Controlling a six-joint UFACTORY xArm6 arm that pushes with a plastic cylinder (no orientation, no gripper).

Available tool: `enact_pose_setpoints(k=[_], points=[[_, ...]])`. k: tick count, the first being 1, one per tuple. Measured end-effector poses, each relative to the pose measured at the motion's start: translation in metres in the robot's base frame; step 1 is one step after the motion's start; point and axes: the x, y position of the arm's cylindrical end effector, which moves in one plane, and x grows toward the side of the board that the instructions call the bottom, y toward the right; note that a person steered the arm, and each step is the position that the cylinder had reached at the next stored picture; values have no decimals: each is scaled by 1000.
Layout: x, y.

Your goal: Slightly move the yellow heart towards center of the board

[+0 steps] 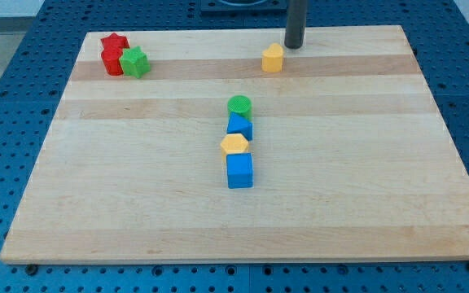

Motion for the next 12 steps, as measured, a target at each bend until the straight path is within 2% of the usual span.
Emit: enact_pose_setpoints(k=[5, 9, 12], points=[[1, -14], [33, -23], [33, -54]])
